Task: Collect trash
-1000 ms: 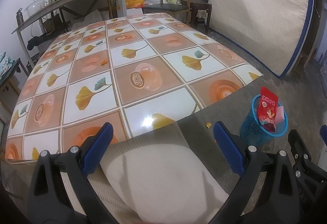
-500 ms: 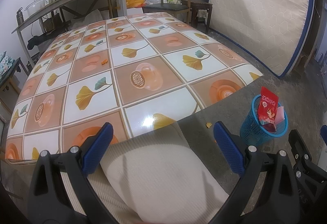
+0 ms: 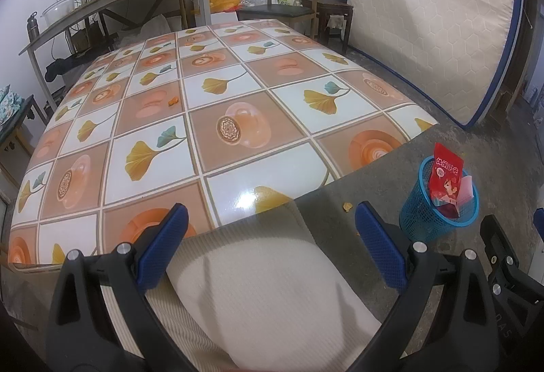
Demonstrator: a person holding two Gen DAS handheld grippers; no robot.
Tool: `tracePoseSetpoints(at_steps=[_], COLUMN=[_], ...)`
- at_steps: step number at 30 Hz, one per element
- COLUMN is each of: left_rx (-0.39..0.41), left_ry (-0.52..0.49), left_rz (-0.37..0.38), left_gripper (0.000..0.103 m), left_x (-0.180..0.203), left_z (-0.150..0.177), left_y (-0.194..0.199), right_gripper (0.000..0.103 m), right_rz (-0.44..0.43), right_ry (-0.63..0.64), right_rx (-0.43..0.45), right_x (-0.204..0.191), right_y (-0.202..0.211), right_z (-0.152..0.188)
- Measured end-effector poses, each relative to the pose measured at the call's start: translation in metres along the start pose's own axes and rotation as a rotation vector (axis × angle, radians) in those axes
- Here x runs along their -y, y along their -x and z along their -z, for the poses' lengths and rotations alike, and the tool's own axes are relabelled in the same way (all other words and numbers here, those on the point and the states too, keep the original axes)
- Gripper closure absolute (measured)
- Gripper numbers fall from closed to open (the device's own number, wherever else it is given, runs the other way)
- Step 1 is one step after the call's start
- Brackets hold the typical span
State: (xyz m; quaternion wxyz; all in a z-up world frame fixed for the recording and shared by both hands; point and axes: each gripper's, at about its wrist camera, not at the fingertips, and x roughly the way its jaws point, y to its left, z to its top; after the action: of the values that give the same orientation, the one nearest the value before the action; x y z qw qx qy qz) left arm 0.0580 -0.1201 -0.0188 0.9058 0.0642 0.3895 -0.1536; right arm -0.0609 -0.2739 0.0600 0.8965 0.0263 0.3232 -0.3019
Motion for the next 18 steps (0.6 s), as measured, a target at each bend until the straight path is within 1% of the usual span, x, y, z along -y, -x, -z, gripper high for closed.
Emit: tracePoseSetpoints(at_steps=[18], left_rx=[-0.006], left_ry=[0.002], left_rz=[-0.002], left_gripper=[0.008], left_x=[0.0009], left_z=[0.0013], left_y=[-0.0017], right_gripper=[0.006], right_rz=[0.002], right_ry=[0.0], right_rx=[-0.005], right_x=[0.0021], right_y=[0.0003], right_z=[0.0007])
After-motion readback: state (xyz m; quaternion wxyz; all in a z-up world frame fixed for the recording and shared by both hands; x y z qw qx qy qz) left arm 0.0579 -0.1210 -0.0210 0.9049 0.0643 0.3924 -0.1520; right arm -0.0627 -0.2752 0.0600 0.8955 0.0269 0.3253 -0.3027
